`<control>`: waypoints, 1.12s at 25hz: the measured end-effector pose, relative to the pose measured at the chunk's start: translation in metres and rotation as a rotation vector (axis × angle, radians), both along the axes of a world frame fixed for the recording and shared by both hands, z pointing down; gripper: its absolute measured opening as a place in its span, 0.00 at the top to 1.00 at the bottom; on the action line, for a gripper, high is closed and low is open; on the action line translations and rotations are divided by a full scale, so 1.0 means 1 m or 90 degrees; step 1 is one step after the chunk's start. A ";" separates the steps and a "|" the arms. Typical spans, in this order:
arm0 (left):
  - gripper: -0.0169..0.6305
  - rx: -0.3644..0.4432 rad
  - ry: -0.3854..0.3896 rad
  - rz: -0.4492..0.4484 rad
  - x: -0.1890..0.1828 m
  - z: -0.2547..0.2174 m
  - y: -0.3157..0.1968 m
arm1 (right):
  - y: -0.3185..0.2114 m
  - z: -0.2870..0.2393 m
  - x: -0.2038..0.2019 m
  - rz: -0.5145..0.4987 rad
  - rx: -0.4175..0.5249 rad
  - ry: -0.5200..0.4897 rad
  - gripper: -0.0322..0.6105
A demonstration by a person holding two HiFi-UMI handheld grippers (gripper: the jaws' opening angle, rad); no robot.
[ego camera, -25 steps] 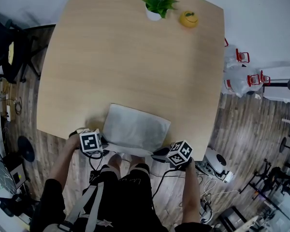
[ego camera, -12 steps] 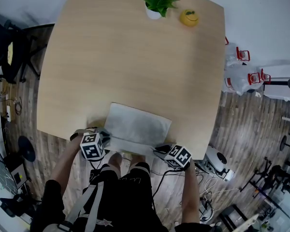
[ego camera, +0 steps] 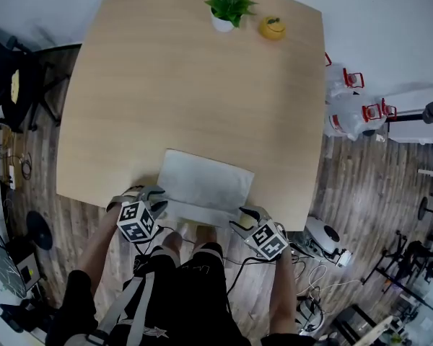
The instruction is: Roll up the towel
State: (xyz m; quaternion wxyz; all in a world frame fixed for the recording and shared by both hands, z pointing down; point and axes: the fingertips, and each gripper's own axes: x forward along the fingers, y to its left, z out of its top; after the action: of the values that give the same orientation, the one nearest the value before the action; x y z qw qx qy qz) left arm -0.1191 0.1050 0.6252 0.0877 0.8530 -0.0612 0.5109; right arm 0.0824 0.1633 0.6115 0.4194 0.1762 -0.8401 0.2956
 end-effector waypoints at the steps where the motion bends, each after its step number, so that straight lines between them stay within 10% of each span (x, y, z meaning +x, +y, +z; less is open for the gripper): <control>1: 0.74 0.010 0.006 -0.003 0.001 -0.003 0.001 | -0.001 -0.003 0.000 0.009 0.024 0.007 0.62; 11: 0.59 0.123 0.051 -0.009 0.002 -0.029 0.026 | 0.018 -0.028 -0.027 0.031 0.232 0.075 0.62; 28: 0.62 0.225 0.000 0.014 -0.007 -0.006 0.058 | 0.058 0.010 -0.028 0.046 0.296 0.190 0.67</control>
State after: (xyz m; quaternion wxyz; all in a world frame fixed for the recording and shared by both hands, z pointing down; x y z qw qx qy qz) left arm -0.1260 0.1631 0.6190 -0.0694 0.8557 -0.1409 0.4931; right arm 0.0543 0.2210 0.6218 0.4757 0.3389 -0.8077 0.0800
